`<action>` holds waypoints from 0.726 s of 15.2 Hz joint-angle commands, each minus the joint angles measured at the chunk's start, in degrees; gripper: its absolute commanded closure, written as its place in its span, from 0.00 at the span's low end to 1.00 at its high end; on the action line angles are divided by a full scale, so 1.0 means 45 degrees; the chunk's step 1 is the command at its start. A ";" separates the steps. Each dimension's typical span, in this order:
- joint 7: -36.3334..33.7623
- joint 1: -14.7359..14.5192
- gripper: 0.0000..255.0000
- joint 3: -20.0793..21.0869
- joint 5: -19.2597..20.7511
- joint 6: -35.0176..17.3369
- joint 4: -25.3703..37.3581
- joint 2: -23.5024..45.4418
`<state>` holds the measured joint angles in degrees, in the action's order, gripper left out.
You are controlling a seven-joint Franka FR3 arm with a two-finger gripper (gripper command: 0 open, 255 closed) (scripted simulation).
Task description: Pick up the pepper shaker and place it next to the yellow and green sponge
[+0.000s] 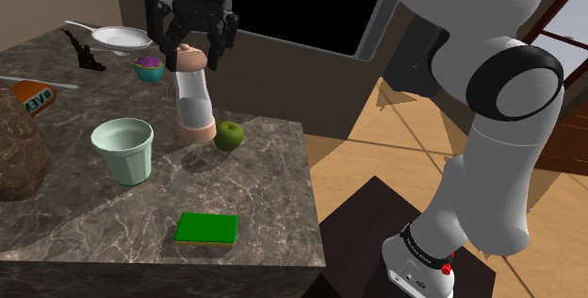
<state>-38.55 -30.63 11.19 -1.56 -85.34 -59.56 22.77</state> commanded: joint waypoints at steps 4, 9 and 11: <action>0.0122 0.0127 1.00 -0.0007 -0.0110 -0.1253 -0.1817 -0.0573; 0.0222 0.0199 1.00 -0.0017 -0.0176 -0.2271 -0.3151 -0.0888; 0.0258 0.0220 1.00 -0.0020 -0.0196 -0.2655 -0.3624 -0.0975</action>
<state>-37.42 -29.65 11.10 -2.41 -96.35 -74.80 18.57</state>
